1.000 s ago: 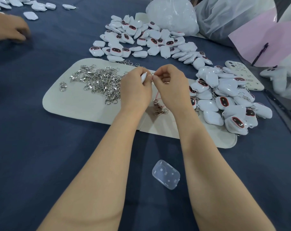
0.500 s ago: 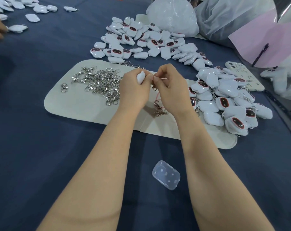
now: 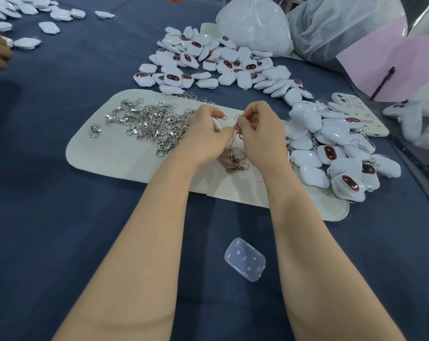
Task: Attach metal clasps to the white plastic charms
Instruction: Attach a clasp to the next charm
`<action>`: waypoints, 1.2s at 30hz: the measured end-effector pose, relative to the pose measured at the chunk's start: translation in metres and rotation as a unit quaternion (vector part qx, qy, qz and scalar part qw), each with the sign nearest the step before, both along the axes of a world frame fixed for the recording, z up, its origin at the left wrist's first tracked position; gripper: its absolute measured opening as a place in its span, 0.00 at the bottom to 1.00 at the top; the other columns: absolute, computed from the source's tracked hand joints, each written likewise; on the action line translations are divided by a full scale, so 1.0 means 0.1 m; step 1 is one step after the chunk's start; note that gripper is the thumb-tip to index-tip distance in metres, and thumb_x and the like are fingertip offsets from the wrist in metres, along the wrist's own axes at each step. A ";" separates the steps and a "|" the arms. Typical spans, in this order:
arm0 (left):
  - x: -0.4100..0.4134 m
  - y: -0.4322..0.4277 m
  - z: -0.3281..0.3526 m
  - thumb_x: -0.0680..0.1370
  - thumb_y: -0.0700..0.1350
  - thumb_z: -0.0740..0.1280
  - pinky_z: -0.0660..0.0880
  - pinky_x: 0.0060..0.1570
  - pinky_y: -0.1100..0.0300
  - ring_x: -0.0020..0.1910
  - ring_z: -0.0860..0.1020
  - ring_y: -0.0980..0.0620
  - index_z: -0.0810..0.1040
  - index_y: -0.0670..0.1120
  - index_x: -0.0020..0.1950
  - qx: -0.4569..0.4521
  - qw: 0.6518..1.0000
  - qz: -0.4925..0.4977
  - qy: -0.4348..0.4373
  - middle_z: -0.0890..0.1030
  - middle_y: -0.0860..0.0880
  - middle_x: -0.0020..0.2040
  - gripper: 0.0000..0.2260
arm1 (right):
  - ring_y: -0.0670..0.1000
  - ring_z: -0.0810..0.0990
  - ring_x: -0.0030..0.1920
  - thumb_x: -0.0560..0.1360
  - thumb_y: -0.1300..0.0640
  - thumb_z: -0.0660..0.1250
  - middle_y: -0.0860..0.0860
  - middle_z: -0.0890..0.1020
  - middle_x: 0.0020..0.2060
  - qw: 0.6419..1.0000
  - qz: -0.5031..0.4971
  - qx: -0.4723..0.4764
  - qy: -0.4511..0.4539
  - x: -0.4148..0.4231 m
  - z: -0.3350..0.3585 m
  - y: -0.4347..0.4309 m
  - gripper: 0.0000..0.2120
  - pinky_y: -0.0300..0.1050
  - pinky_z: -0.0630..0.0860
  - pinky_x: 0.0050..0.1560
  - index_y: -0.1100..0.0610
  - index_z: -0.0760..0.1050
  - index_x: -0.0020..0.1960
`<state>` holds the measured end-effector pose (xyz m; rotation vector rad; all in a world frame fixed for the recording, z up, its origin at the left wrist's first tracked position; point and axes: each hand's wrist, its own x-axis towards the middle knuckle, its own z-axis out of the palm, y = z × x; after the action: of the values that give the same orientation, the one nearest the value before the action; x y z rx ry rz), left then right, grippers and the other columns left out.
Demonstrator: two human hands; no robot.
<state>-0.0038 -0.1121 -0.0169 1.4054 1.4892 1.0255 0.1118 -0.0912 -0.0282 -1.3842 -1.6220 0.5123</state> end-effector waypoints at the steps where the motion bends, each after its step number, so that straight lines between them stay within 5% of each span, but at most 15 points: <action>1: 0.01 0.00 0.00 0.77 0.42 0.64 0.74 0.58 0.52 0.50 0.74 0.46 0.66 0.48 0.62 0.002 1.000 0.000 0.009 0.67 0.41 0.63 0.15 | 0.46 0.76 0.37 0.77 0.65 0.62 0.44 0.76 0.34 1.000 -0.003 -0.001 -0.001 0.00 0.00 0.00 0.05 0.31 0.69 0.38 0.56 0.69 0.45; 5: 0.02 0.01 -0.02 0.78 0.41 0.62 0.66 0.52 0.63 0.55 0.70 0.51 0.59 0.45 0.69 0.003 1.000 -0.005 0.029 0.65 0.42 0.66 0.21 | 0.47 0.76 0.37 0.77 0.64 0.62 0.47 0.78 0.35 1.000 -0.010 -0.007 -0.007 0.00 0.00 0.00 0.05 0.34 0.70 0.39 0.56 0.68 0.46; 8: 0.03 0.01 -0.06 0.79 0.50 0.65 0.65 0.50 0.62 0.57 0.73 0.47 0.59 0.43 0.71 0.006 0.999 -0.003 0.049 0.72 0.42 0.63 0.26 | 0.42 0.73 0.35 0.77 0.63 0.62 0.43 0.74 0.34 1.000 -0.017 -0.005 -0.012 0.00 0.00 0.01 0.04 0.34 0.69 0.39 0.56 0.69 0.46; 11: 0.05 0.02 -0.02 0.79 0.52 0.64 0.67 0.51 0.62 0.53 0.72 0.50 0.67 0.47 0.65 0.043 0.998 0.028 0.044 0.72 0.46 0.58 0.18 | 0.41 0.72 0.34 0.77 0.64 0.62 0.42 0.72 0.34 1.000 -0.020 -0.002 -0.011 0.01 0.00 0.01 0.04 0.32 0.68 0.37 0.56 0.69 0.46; 14: 0.07 0.04 -0.01 0.80 0.50 0.62 0.71 0.63 0.51 0.66 0.70 0.44 0.64 0.44 0.71 0.051 0.998 0.027 0.026 0.57 0.43 0.73 0.22 | 0.41 0.73 0.33 0.77 0.64 0.62 0.42 0.73 0.33 1.000 -0.026 -0.002 -0.009 0.01 0.02 0.00 0.04 0.30 0.69 0.37 0.56 0.69 0.46; 16: 0.07 0.04 -0.01 0.81 0.49 0.60 0.65 0.68 0.55 0.68 0.66 0.45 0.58 0.44 0.76 0.054 0.997 0.039 0.035 0.51 0.44 0.74 0.25 | 0.46 0.76 0.37 0.77 0.64 0.62 0.44 0.76 0.34 1.000 -0.023 -0.009 -0.006 0.00 0.03 -0.01 0.04 0.34 0.72 0.40 0.57 0.69 0.47; 18: 0.07 0.04 -0.01 0.82 0.48 0.57 0.62 0.67 0.60 0.68 0.68 0.47 0.58 0.44 0.76 0.073 0.995 0.041 0.046 0.61 0.43 0.72 0.23 | 0.50 0.79 0.42 0.77 0.64 0.61 0.48 0.78 0.37 1.000 -0.022 -0.015 -0.003 -0.01 0.03 -0.02 0.03 0.41 0.74 0.45 0.57 0.69 0.47; 22: 0.10 0.01 0.00 0.84 0.47 0.51 0.71 0.63 0.50 0.61 0.76 0.48 0.64 0.42 0.73 0.087 0.995 0.036 0.016 0.75 0.43 0.64 0.19 | 0.51 0.79 0.43 0.77 0.64 0.61 0.50 0.79 0.38 0.999 -0.031 -0.012 0.002 -0.01 0.02 -0.01 0.03 0.39 0.73 0.45 0.57 0.69 0.47; 25: 0.10 -0.01 -0.03 0.84 0.48 0.51 0.80 0.48 0.48 0.44 0.82 0.50 0.71 0.45 0.62 0.092 0.994 0.054 -0.013 0.80 0.43 0.52 0.13 | 0.50 0.78 0.41 0.77 0.64 0.61 0.49 0.78 0.37 0.999 -0.038 -0.008 0.002 0.00 0.02 0.00 0.03 0.32 0.70 0.39 0.57 0.70 0.47; 28: 0.09 0.00 -0.06 0.82 0.49 0.58 0.78 0.33 0.57 0.24 0.77 0.60 0.66 0.47 0.54 0.088 0.994 0.059 -0.024 0.78 0.48 0.38 0.06 | 0.48 0.77 0.39 0.77 0.63 0.62 0.48 0.78 0.37 0.999 -0.036 -0.006 0.000 0.00 0.01 0.00 0.02 0.32 0.70 0.39 0.58 0.71 0.48; 31: 0.08 0.03 -0.08 0.77 0.46 0.63 0.76 0.34 0.59 0.24 0.77 0.60 0.65 0.48 0.52 0.042 0.998 0.042 -0.032 0.78 0.50 0.37 0.07 | 0.42 0.74 0.36 0.77 0.63 0.62 0.42 0.74 0.34 0.999 -0.034 0.001 -0.006 0.00 0.01 0.01 0.02 0.29 0.68 0.38 0.58 0.71 0.48; 36: 0.08 0.00 -0.06 0.78 0.43 0.62 0.79 0.44 0.51 0.38 0.82 0.49 0.68 0.47 0.49 0.023 0.998 0.016 -0.047 0.77 0.49 0.44 0.03 | 0.44 0.74 0.36 0.77 0.63 0.63 0.43 0.74 0.34 1.000 -0.014 -0.007 -0.010 0.00 0.03 0.00 0.04 0.28 0.69 0.37 0.55 0.69 0.46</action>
<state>0.0038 -0.1117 -0.0227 1.3502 1.4309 1.1370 0.1120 -0.0912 -0.0254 -1.4255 -1.6157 0.4963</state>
